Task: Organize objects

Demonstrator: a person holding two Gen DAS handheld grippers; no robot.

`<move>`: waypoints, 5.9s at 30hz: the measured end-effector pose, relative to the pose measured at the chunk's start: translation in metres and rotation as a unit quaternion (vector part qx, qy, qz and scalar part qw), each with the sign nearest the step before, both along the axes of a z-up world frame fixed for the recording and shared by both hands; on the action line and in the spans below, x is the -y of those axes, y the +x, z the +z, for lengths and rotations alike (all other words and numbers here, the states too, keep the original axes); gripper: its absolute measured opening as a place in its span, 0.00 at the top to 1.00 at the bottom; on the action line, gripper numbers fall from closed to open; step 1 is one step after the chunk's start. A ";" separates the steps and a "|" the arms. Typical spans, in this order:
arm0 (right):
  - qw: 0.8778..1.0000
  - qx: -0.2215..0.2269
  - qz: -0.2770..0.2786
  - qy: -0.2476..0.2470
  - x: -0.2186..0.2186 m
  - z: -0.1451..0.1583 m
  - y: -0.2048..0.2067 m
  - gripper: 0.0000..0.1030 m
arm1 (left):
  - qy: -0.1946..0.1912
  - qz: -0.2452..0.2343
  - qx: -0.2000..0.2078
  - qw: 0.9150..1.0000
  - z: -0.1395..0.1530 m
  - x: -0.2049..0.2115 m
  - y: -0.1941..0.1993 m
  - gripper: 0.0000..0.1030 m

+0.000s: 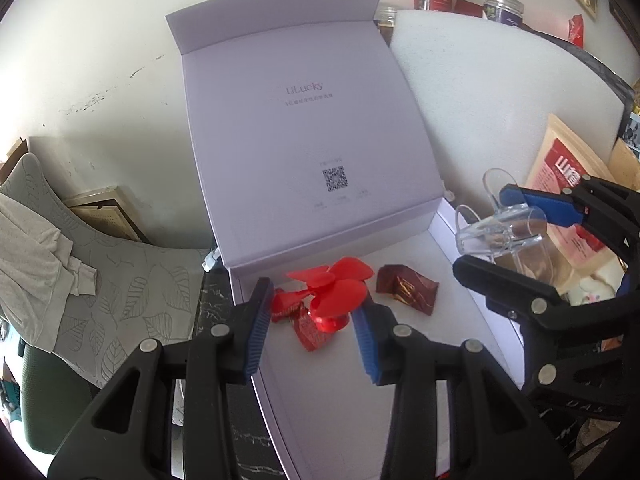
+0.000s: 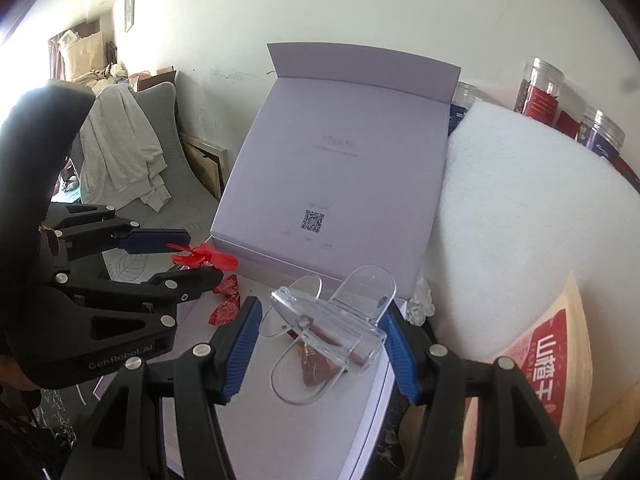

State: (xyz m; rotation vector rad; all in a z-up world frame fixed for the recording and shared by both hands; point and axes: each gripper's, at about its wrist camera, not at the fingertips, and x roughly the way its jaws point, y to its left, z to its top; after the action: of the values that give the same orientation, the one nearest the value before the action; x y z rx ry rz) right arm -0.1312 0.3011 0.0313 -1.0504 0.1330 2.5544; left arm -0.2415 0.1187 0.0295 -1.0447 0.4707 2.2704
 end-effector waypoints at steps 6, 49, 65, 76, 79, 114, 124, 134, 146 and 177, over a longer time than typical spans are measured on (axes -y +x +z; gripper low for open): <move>1.000 0.012 -0.001 -0.009 -0.015 -0.010 -0.015 0.41 | -0.010 -0.006 0.002 1.000 -0.009 -0.012 -0.014 0.63; 0.990 0.131 0.002 -0.049 -0.042 -0.090 -0.039 0.41 | -0.072 0.000 0.083 0.994 -0.087 -0.028 -0.060 0.63; 0.991 0.128 -0.011 -0.036 -0.039 -0.072 -0.012 0.40 | -0.068 0.020 0.082 0.994 -0.069 -0.014 -0.046 0.61; 0.994 0.105 -0.008 -0.012 -0.016 -0.035 -0.006 0.40 | -0.043 0.029 0.052 0.997 -0.027 0.005 -0.035 0.51; 0.995 0.097 -0.009 -0.002 -0.010 -0.025 -0.002 0.40 | -0.040 0.029 0.045 0.998 -0.014 0.007 -0.010 0.49; 0.997 0.025 -0.021 0.067 0.086 0.057 0.084 0.37 | 0.013 0.051 -0.009 0.999 0.069 0.077 0.110 0.39; 0.996 0.024 -0.027 0.084 0.110 0.053 0.113 0.36 | 0.015 0.042 -0.003 0.999 0.061 0.087 0.142 0.38; 0.997 0.026 -0.030 0.073 0.126 0.038 0.140 0.36 | 0.023 0.057 0.010 0.998 0.047 0.111 0.163 0.37; 0.998 0.033 -0.013 0.047 0.146 0.016 0.157 0.36 | 0.019 0.058 0.020 0.998 0.028 0.124 0.191 0.37; 0.997 0.071 -0.027 -0.026 0.155 -0.064 0.215 0.36 | 0.011 0.001 0.090 0.996 -0.049 0.114 0.251 0.37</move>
State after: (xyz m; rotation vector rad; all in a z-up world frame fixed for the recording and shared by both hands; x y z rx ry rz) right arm 0.0840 0.1461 -0.0323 -1.2281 0.1892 2.4300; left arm 0.0091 0.0052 -0.0199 -1.2260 0.3692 2.1525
